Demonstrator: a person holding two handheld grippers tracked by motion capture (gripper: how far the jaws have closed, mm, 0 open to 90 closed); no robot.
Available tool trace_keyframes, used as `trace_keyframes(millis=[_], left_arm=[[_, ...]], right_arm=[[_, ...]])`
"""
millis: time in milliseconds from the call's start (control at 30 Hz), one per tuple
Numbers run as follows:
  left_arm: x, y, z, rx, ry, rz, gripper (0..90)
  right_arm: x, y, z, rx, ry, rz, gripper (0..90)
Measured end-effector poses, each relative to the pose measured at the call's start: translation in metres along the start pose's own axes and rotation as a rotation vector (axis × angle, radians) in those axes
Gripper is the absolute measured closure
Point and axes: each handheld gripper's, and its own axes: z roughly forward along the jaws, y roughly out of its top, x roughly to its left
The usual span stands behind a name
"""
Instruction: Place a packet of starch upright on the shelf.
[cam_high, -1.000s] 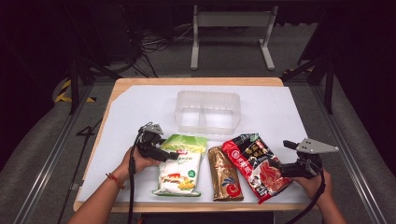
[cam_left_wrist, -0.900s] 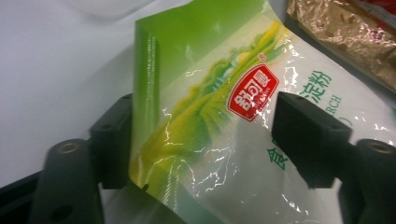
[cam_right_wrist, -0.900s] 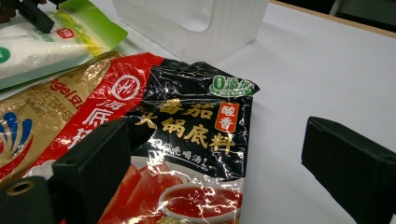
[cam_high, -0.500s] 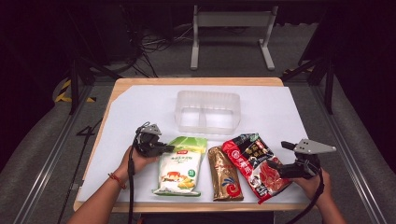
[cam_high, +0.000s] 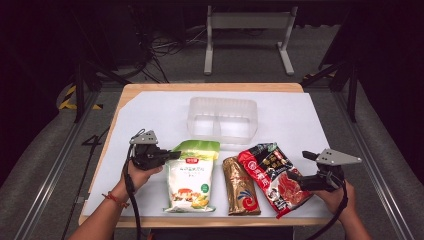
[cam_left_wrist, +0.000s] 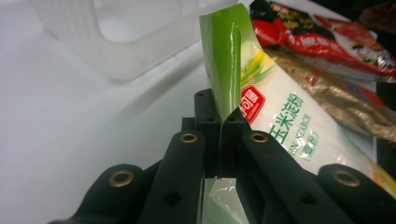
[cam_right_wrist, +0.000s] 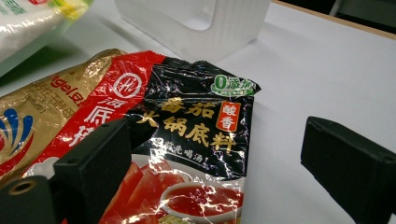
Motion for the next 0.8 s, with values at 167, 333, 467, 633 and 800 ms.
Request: trace_keyframes(millis=[167, 333, 467, 633, 800], left_arm=[[-0.018, 0.013, -0.022, -0.116, 0.005, 0.012, 90.0], [-0.035, 0.027, -0.039, -0.213, 0.002, 0.027, 90.0], [-0.042, 0.032, -0.044, -0.237, 0.011, 0.050, 90.0], [-0.047, 0.037, -0.050, -0.262, 0.026, 0.054, 90.0], [-0.050, 0.043, -0.056, -0.296, 0.019, 0.053, 90.0]], right_arm=[[0.000, 0.000, -0.001, 0.002, -0.007, 0.000, 9.1], [-0.001, 0.000, -0.002, -0.003, -0.016, 0.009, 9.1], [-0.001, 0.000, -0.003, -0.001, -0.021, 0.008, 9.2], [-0.003, -0.001, -0.003, -0.005, -0.024, 0.012, 9.4], [-0.003, -0.001, -0.003, -0.002, -0.031, 0.017, 9.5]])
